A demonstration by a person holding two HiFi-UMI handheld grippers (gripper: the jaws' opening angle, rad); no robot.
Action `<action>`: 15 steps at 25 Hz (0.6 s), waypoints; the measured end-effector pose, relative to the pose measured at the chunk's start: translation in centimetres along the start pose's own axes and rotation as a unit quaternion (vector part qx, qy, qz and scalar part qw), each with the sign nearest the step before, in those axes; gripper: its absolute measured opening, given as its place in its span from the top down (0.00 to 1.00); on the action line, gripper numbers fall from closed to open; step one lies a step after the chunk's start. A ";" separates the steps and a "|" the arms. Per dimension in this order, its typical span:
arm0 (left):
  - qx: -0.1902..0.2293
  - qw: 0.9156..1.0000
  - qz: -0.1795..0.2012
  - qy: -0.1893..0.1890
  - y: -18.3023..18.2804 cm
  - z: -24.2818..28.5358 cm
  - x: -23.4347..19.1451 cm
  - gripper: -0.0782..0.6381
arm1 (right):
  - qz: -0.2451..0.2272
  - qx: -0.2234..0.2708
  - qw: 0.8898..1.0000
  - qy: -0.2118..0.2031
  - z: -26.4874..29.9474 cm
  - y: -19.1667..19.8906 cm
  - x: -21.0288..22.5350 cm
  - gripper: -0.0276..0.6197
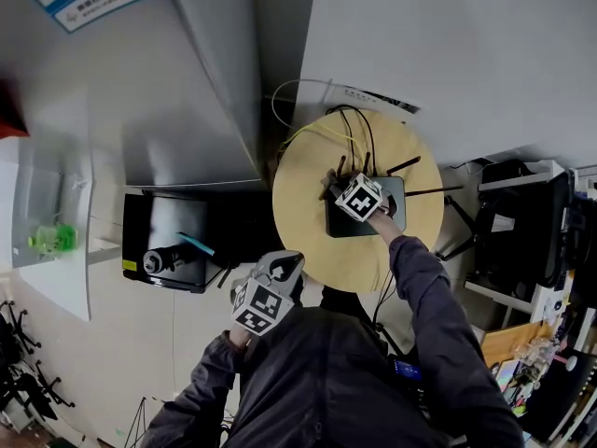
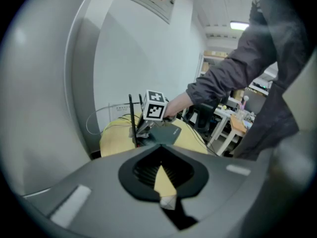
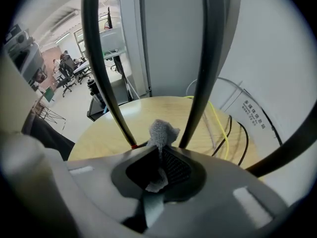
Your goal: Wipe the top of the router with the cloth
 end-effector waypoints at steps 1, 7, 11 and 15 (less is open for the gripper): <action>-0.001 1.000 0.000 0.001 0.0 0.1 -0.1 0.89 | -0.004 -0.001 1.000 0.002 0.0 0.0 -0.2 0.92; -0.002 1.000 0.008 0.005 -0.6 0.8 0.1 0.89 | -0.055 -0.006 0.998 0.000 -0.4 -0.2 -2.7 0.92; -0.004 1.000 0.018 0.011 -1.5 1.8 0.5 0.89 | -0.068 -0.001 0.998 0.003 -1.0 0.2 -4.9 0.92; -0.012 0.999 0.025 0.022 -1.8 2.8 1.2 0.89 | -0.062 0.005 0.998 -0.010 -1.5 1.2 -7.8 0.92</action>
Point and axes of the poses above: the fingertips, and each gripper's own axes: z forward along the fingers, x to its right, y out of its underside, the point moved 10 cm from there along -z, backward along the fingers, and after that the axes turned 12 degrees about -z, right-handed, at the moved point
